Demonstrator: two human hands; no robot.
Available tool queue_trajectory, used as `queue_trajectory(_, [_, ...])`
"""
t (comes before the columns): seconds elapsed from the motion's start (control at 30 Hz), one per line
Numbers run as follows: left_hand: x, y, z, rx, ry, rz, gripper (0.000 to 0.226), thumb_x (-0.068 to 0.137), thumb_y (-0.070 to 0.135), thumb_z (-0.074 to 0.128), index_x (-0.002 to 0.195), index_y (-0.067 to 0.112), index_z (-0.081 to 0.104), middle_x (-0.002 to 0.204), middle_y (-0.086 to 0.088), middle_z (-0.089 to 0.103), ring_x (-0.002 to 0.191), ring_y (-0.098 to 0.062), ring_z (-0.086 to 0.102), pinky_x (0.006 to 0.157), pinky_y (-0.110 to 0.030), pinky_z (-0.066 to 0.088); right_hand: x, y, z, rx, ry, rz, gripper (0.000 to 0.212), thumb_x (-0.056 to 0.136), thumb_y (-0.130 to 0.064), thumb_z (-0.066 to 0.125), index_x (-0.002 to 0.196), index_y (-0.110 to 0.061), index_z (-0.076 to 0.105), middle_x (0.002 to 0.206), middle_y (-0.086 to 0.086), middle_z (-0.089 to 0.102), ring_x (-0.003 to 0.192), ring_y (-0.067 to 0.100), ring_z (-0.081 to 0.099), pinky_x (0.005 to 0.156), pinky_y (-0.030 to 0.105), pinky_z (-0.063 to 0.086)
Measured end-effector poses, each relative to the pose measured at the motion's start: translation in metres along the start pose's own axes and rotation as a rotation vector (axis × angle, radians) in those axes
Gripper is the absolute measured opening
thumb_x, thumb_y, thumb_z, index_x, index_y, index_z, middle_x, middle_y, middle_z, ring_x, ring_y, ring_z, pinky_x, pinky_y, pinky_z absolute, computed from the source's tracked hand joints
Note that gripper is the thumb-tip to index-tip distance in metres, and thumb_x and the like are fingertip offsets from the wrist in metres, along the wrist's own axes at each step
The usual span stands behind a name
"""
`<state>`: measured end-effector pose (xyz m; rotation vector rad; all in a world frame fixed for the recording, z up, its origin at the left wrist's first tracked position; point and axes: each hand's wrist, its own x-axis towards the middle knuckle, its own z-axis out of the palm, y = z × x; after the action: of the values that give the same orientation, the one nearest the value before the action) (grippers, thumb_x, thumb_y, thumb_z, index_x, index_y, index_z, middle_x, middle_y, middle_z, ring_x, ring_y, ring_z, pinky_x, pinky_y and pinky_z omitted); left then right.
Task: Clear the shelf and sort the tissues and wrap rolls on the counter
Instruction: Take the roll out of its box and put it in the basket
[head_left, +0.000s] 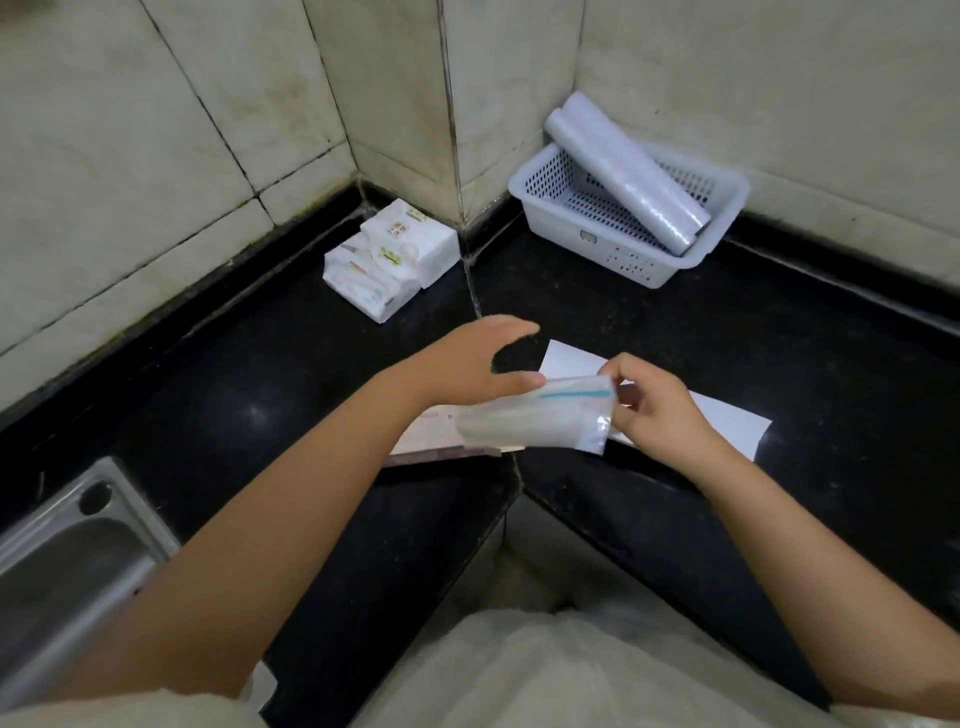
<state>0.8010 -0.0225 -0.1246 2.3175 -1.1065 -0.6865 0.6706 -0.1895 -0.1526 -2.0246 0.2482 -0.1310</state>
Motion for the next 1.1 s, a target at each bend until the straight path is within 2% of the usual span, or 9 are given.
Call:
queue_trajectory(0.17, [0.008, 0.002, -0.013, -0.269, -0.543, -0.077, 0.027, 0.089, 0.013, 0.059, 0.116, 0.014, 0.056, 0.097, 0.009, 0.060, 0.090, -0.007, 0.056, 0.078, -0.012, 0.047, 0.005, -0.018, -0.002, 0.116, -0.025, -0.030, 0.044, 0.076, 0.015, 0.058, 0.064, -0.028, 0.052, 0.071, -0.003, 0.051, 0.063, 0.010, 0.046, 0.059, 0.016, 0.040])
queue_trajectory(0.27, [0.011, -0.001, -0.005, -0.281, -0.598, -0.082, 0.043, 0.084, 0.007, 0.065, 0.124, 0.011, 0.050, 0.101, 0.008, 0.059, 0.092, -0.009, 0.056, 0.078, -0.014, 0.048, 0.012, -0.023, -0.008, 0.113, -0.008, 0.010, 0.045, 0.075, 0.016, 0.058, 0.064, -0.027, 0.055, 0.070, -0.003, 0.052, 0.060, 0.004, 0.048, 0.058, 0.009, 0.041])
queue_trajectory(0.33, [0.016, 0.001, 0.000, -0.153, -0.520, -0.034, 0.051, 0.079, 0.012, 0.071, 0.125, 0.013, 0.049, 0.112, 0.002, 0.059, 0.101, -0.014, 0.054, 0.082, -0.019, 0.046, 0.020, -0.024, -0.013, 0.103, 0.015, 0.057, 0.043, 0.076, 0.017, 0.055, 0.065, -0.025, 0.055, 0.070, -0.002, 0.054, 0.063, 0.009, 0.050, 0.061, 0.015, 0.042])
queue_trajectory(0.47, [0.029, -0.001, 0.004, 0.108, -0.193, 0.043, 0.056, 0.072, 0.021, 0.075, 0.118, 0.014, 0.043, 0.096, 0.005, 0.053, 0.089, -0.019, 0.053, 0.062, -0.021, 0.040, 0.036, -0.026, -0.020, 0.113, 0.110, 0.197, 0.041, 0.080, 0.017, 0.049, 0.066, -0.021, 0.053, 0.070, 0.002, 0.054, 0.060, 0.010, 0.051, 0.050, 0.017, 0.044])
queue_trajectory(0.63, [0.048, -0.002, 0.021, 0.596, 0.238, 0.113, 0.057, 0.084, 0.025, 0.061, 0.133, 0.015, 0.033, 0.117, -0.008, 0.053, 0.102, -0.027, 0.055, 0.076, -0.035, 0.045, 0.055, -0.030, -0.025, 0.278, 0.264, 0.356, 0.038, 0.081, 0.017, 0.035, 0.069, -0.015, 0.052, 0.077, 0.006, 0.055, 0.074, 0.022, 0.055, 0.054, 0.030, 0.055])
queue_trajectory(0.83, [0.077, -0.012, 0.018, 0.464, 0.208, 0.068, 0.036, 0.083, 0.022, 0.058, 0.115, 0.014, 0.043, 0.113, -0.006, 0.058, 0.098, -0.024, 0.060, 0.073, -0.031, 0.046, 0.077, -0.021, -0.045, 0.344, 0.135, 0.473, 0.031, 0.086, 0.009, 0.038, 0.097, -0.010, 0.059, 0.095, 0.008, 0.059, 0.086, 0.022, 0.060, 0.073, 0.033, 0.056])
queue_trajectory(0.93, [0.095, -0.014, 0.001, 0.348, 0.101, -0.028, 0.035, 0.078, 0.022, 0.063, 0.108, 0.011, 0.047, 0.110, -0.007, 0.062, 0.096, -0.025, 0.063, 0.071, -0.030, 0.047, 0.093, -0.018, -0.062, 0.023, 0.064, 0.315, 0.052, 0.082, 0.006, 0.047, 0.131, -0.009, 0.042, 0.129, 0.008, 0.050, 0.119, 0.022, 0.048, 0.099, 0.030, 0.042])
queue_trajectory(1.0, [0.113, -0.011, -0.016, 0.339, 0.028, -0.059, 0.039, 0.076, 0.022, 0.066, 0.108, 0.009, 0.048, 0.109, -0.009, 0.062, 0.096, -0.026, 0.062, 0.069, -0.029, 0.044, 0.109, -0.017, -0.069, -0.516, -0.091, 0.065, 0.070, 0.075, -0.009, 0.062, 0.138, -0.014, 0.032, 0.143, 0.007, 0.036, 0.136, 0.025, 0.029, 0.110, 0.029, 0.025])
queue_trajectory(1.1, [0.149, 0.002, -0.040, 0.341, -0.144, -0.001, 0.043, 0.073, 0.021, 0.070, 0.109, 0.008, 0.051, 0.110, -0.011, 0.062, 0.097, -0.027, 0.060, 0.071, -0.030, 0.044, 0.139, -0.008, -0.066, -1.159, -0.242, -0.078, 0.089, 0.072, -0.037, 0.067, 0.144, -0.017, 0.019, 0.154, 0.003, 0.018, 0.145, 0.023, 0.003, 0.118, 0.048, 0.000])
